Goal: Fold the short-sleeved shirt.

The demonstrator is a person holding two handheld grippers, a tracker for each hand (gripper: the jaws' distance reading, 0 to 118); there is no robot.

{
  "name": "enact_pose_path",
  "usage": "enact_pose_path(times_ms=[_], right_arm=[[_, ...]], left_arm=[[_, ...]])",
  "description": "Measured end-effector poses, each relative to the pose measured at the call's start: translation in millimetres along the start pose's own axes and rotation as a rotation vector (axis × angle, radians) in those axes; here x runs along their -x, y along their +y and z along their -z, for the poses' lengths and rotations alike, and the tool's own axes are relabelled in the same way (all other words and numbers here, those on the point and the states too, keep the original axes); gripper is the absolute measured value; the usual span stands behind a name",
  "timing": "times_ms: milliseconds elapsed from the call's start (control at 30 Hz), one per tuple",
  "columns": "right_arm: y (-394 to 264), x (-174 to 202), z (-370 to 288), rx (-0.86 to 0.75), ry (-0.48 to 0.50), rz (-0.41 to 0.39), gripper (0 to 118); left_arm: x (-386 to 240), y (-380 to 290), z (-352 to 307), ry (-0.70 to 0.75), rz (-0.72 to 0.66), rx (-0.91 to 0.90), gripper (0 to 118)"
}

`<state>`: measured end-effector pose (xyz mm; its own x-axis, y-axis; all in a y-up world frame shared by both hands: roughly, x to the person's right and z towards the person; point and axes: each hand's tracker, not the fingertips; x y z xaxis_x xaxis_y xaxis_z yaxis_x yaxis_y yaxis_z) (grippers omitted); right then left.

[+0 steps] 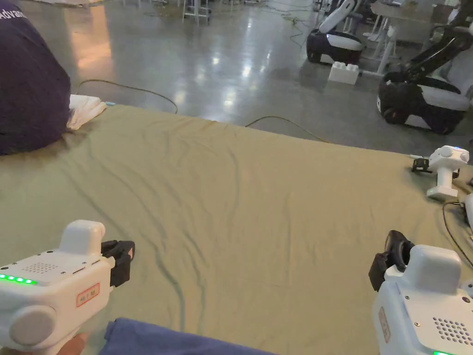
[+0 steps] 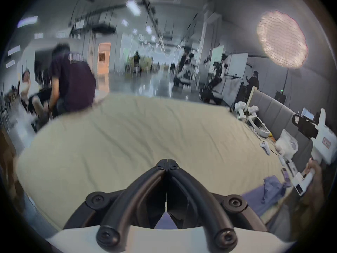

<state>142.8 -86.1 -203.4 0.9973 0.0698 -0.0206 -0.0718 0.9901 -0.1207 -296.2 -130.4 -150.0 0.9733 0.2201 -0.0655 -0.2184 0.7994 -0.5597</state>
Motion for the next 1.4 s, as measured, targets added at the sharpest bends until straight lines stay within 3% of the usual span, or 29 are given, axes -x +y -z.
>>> enact_pose_path(times_ms=[267,300,333,367,433,567,800,1000,1033,1100,1167,1400], right_arm=[[-19.3,3.8,3.2,0.102,0.062,0.0,0],[-20.5,5.2,3.6,0.111,0.07,-0.006,0],[-21.7,6.3,3.4,0.116,0.075,-0.01,0],[-22.6,7.7,3.3,0.121,0.078,-0.012,0],[-23.1,9.6,3.8,0.13,0.087,-0.017,0],[-24.2,13.5,4.0,0.146,0.092,-0.038,0],[-29.5,19.8,3.3,0.17,0.109,-0.063,0],[-39.9,23.5,5.0,0.212,0.124,-0.048,0],[-41.3,23.9,5.1,0.216,0.125,-0.045,0],[-43.5,25.8,5.7,0.225,0.129,-0.042,0],[-44.6,26.0,6.2,0.231,0.134,-0.037,0],[-43.9,21.6,11.4,0.24,0.147,-0.035,0]], left_arm=[[85.5,-66.2,29.6,-0.157,-0.261,0.352,1],[91.1,-74.0,33.6,-0.166,-0.287,0.369,6],[96.0,-79.9,36.9,-0.194,-0.307,0.38,17],[101.1,-86.6,40.5,-0.237,-0.336,0.408,38],[110.6,-97.0,48.9,-0.277,-0.388,0.43,56],[127.0,-113.6,62.7,-0.289,-0.511,0.493,56],[130.4,-144.3,76.4,-0.569,-0.792,0.532,56],[98.7,-143.5,76.9,-0.594,-0.685,0.528,52],[112.2,-140.8,85.0,-0.591,-0.683,0.53,47],[108.3,-141.1,90.6,-0.529,-0.633,0.555,22],[105.7,-142.3,94.2,-0.51,-0.632,0.555,11],[96.8,-125.4,77.5,-0.437,-0.586,0.516,7]])
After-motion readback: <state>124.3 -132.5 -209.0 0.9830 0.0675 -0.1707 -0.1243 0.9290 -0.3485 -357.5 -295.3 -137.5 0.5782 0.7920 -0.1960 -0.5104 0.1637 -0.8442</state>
